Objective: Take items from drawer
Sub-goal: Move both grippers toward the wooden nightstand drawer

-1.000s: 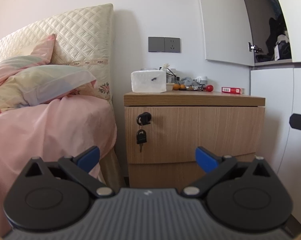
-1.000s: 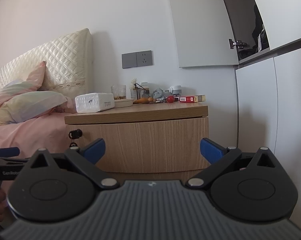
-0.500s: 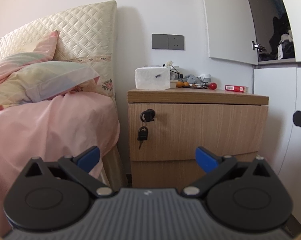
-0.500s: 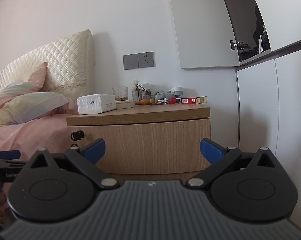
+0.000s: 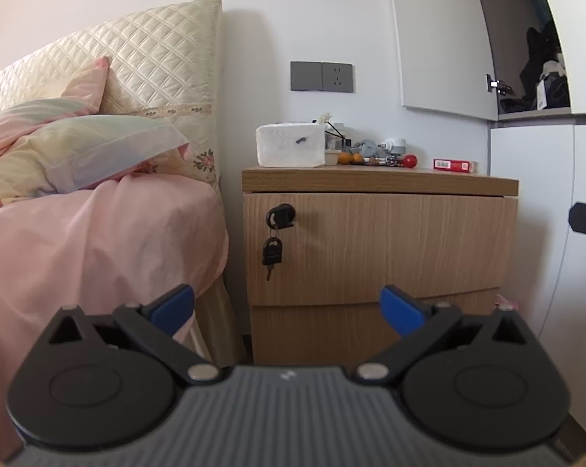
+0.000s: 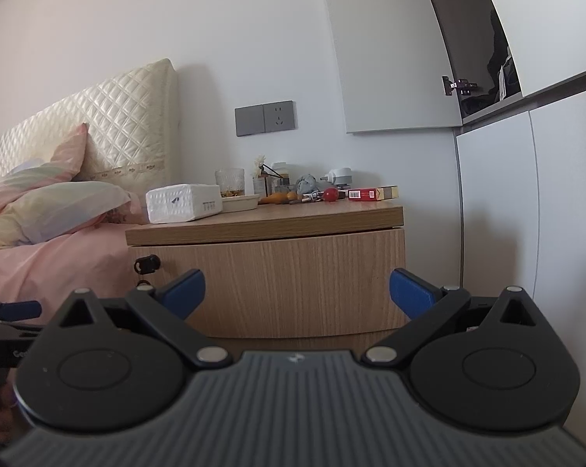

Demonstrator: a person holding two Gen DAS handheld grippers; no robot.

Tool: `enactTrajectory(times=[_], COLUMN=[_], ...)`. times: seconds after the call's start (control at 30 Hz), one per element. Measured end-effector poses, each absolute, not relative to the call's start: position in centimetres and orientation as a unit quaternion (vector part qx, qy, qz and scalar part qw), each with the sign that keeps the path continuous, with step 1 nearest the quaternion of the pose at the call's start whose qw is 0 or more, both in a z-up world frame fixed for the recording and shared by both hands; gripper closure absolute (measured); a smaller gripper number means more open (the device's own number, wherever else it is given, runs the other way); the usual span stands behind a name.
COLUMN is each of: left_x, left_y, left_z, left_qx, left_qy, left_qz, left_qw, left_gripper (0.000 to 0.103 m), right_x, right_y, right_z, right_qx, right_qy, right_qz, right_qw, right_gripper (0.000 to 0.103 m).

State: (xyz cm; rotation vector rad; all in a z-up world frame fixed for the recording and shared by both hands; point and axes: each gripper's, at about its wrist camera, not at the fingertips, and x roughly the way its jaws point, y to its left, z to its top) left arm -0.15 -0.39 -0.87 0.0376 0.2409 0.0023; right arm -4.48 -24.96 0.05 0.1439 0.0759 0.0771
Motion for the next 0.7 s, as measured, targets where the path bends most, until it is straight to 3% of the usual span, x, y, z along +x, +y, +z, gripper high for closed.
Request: enactTrajectory(times=[0.7], left_x=[-1.7], left_y=[1.5], left_z=[-0.5], left_qx=[-0.015], left_qy=[0.084], left_qz=[0.034], left_qw=[0.996], left_gripper=[0.000], right_x=[-4.1], right_y=[-26.4], right_z=[0.7], right_qx=[0.078], right_qy=[0.045], right_qz=[0.044], right_qw=[0.995], right_gripper=[0.000])
